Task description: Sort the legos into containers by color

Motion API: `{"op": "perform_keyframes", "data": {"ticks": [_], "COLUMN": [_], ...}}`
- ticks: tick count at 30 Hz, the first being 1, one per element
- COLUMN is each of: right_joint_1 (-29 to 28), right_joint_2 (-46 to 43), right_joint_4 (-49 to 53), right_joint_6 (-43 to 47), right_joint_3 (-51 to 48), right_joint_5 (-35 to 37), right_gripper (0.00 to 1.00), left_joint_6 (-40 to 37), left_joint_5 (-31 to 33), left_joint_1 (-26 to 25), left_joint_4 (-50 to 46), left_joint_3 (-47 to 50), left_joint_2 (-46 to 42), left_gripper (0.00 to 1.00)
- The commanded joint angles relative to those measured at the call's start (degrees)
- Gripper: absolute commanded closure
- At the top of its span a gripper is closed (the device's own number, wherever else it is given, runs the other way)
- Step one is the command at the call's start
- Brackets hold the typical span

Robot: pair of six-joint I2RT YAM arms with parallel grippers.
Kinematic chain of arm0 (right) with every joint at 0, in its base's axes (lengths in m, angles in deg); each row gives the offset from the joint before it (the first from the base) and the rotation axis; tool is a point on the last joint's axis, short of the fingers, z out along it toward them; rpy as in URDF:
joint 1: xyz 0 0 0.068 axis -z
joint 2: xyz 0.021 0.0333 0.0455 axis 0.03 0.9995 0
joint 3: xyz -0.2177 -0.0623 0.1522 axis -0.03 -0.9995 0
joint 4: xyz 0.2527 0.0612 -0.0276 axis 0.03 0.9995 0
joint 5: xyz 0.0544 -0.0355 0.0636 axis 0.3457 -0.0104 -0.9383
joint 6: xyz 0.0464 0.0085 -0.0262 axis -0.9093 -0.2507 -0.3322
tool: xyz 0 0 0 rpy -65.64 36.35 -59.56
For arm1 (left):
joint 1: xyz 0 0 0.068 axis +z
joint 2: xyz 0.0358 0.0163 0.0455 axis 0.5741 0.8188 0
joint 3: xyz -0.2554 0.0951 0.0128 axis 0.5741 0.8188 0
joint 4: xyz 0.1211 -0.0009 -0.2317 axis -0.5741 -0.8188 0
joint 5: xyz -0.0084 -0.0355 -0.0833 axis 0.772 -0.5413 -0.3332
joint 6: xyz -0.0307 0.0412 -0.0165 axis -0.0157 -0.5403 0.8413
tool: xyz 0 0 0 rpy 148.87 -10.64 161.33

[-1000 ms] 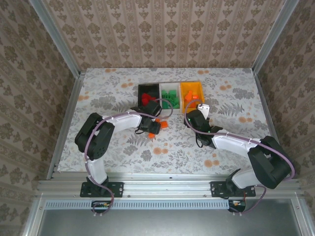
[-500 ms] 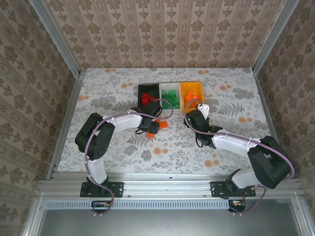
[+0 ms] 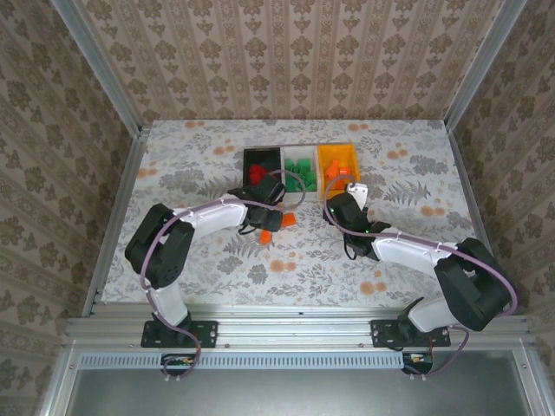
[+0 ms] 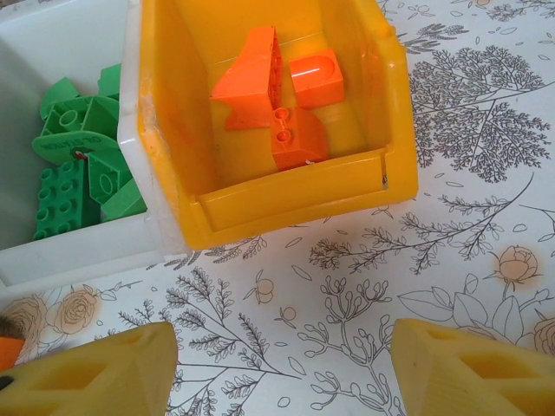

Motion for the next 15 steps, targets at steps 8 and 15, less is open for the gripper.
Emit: {"op": "perform_keyframes", "data": {"ticks": [8,15], "right_joint_1": [-0.5,-0.58], "right_joint_2": [0.18,0.15], "right_joint_4": [0.03,0.04], "right_joint_6": [0.54,0.62], "right_joint_3": [1.42,1.44], "right_joint_5": [-0.14,-0.02], "right_gripper": [0.33,0.33], "left_joint_6": [-2.1,-2.82], "left_joint_5": [3.17,2.23], "left_joint_1": [-0.49,-0.28], "left_joint_4": [-2.19,-0.67], "left_joint_3": [-1.78,-2.22], "left_joint_2": [3.06,5.14], "left_gripper": [0.51,0.53]}}
